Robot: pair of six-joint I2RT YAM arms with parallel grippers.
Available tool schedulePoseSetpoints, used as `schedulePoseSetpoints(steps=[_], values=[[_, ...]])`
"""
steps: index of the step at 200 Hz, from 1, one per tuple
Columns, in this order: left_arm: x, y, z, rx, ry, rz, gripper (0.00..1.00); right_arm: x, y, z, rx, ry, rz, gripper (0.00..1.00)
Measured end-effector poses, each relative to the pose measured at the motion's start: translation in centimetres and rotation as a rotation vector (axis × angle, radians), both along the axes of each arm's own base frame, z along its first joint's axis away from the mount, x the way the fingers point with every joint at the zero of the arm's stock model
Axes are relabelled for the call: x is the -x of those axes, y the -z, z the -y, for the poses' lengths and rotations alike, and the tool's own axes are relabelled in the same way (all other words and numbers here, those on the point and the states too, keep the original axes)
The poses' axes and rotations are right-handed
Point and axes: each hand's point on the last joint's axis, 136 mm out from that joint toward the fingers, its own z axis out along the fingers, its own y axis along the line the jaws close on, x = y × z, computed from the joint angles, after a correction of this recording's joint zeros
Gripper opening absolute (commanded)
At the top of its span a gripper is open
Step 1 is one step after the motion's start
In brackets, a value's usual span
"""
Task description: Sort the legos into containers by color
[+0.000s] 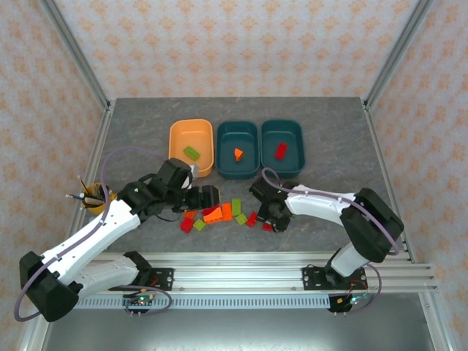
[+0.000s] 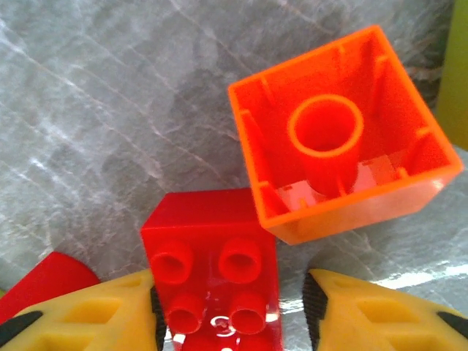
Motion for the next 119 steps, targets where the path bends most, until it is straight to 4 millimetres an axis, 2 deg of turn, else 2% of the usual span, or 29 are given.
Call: schedulePoseSetpoints(steps=[31, 52, 64, 79, 100, 119], values=[[0.0, 0.0, 0.1, 0.004, -0.008, -0.004, 0.84, 0.1, -0.1, 0.3, 0.024, -0.014, -0.01, 0.35], [-0.1, 0.0, -0.1, -0.001, -0.017, 0.001, 0.84, -0.1, -0.5, 0.2, 0.028, -0.037, -0.002, 0.32], [-0.2, -0.1, -0.2, -0.006, -0.027, 0.005, 0.84, -0.8, -1.5, -0.2, 0.027, -0.051, 0.016, 0.32], [-0.6, -0.6, -0.3, -0.008, -0.045, 0.016, 0.84, -2.3, -4.3, -1.1, 0.012, -0.075, 0.073, 0.31], [-2.0, -3.1, 0.3, 0.015, -0.068, 0.059, 0.84, -5.8, -10.4, -2.3, -0.046, -0.097, 0.208, 0.31], [-3.7, -5.5, 1.2, 0.04, -0.085, 0.099, 0.84, -9.9, -15.7, -1.0, -0.074, -0.066, 0.339, 0.31]])
